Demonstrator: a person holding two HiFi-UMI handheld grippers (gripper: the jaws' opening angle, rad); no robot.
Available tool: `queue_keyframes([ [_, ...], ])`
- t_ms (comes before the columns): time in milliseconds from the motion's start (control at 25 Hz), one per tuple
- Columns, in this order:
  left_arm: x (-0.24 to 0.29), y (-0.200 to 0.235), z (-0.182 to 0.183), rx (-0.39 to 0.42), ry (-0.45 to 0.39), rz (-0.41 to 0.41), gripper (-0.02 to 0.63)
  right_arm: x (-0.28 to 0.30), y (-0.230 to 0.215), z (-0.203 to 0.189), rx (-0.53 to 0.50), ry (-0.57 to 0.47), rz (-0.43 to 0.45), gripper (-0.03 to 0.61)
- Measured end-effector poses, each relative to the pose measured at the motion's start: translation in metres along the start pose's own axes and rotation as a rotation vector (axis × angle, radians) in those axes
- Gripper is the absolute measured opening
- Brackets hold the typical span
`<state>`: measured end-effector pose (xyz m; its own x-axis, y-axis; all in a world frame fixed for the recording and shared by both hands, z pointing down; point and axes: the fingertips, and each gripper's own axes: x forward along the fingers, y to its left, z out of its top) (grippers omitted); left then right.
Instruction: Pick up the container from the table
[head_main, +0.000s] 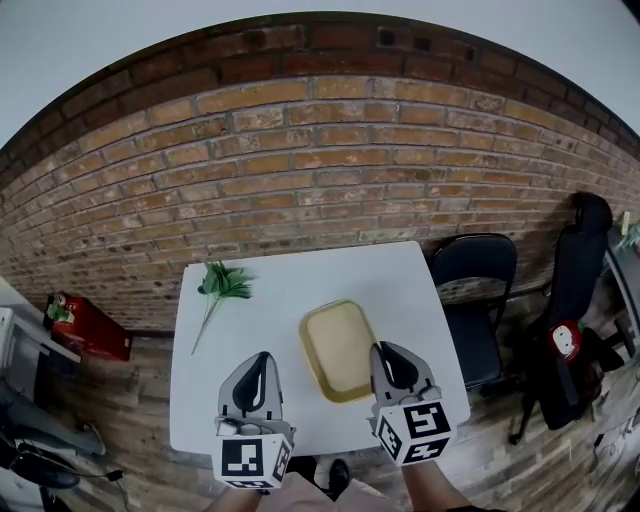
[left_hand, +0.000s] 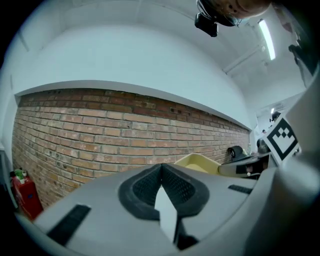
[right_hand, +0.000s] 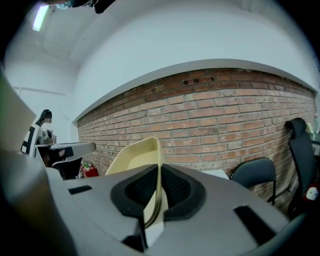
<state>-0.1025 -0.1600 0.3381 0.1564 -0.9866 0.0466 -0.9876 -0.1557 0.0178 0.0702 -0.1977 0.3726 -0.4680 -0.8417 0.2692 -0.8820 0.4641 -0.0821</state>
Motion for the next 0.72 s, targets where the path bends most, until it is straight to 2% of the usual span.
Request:
queue_keyframes([
  [720,-0.022,-0.020,0.058,0.000,-0.122,0.015,0.008,-0.053,0.010,0.073,-0.080,-0.198,0.036,0.025],
])
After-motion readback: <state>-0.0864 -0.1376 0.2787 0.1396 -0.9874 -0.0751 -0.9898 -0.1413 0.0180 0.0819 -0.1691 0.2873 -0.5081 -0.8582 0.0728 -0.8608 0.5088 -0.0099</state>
